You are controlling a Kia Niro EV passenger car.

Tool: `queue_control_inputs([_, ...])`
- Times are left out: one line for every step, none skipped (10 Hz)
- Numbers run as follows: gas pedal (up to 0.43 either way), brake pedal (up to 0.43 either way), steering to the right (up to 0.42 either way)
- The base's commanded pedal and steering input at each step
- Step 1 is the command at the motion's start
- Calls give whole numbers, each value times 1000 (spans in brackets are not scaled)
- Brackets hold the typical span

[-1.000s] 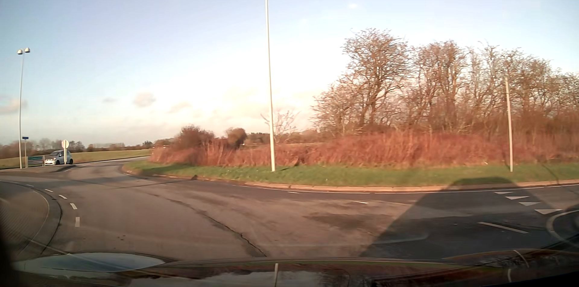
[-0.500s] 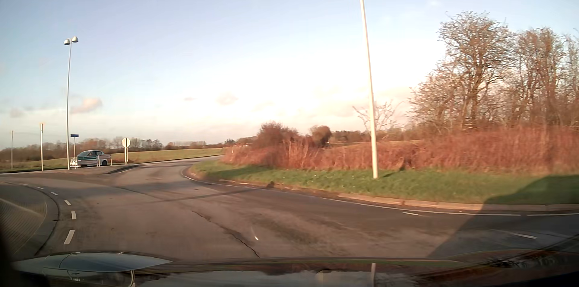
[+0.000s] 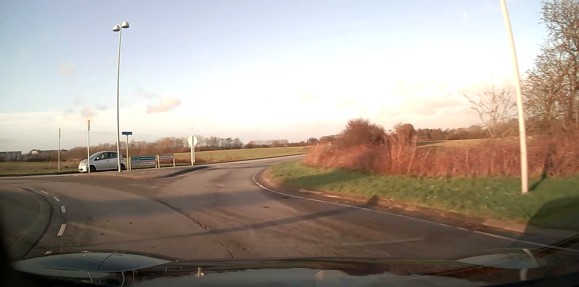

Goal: Follow the waypoints while adhering to traffic rules and regulations

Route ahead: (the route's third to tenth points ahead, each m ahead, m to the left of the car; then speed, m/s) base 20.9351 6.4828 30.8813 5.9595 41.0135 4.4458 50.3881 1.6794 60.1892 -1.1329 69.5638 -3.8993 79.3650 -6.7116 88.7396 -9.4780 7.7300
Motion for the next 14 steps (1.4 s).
queue_control_inputs([268,0,-221])
queue_control_inputs([268,0,-200])
queue_control_inputs([268,0,-170])
queue_control_inputs([280,0,-144])
queue_control_inputs([280,0,-128])
queue_control_inputs([280,0,-105])
queue_control_inputs([280,0,-84])
queue_control_inputs([280,0,-66])
queue_control_inputs([280,0,-35])
queue_control_inputs([280,0,-1])
queue_control_inputs([280,0,26])
queue_control_inputs([287,0,41])
queue_control_inputs([287,0,55])
queue_control_inputs([299,0,68])
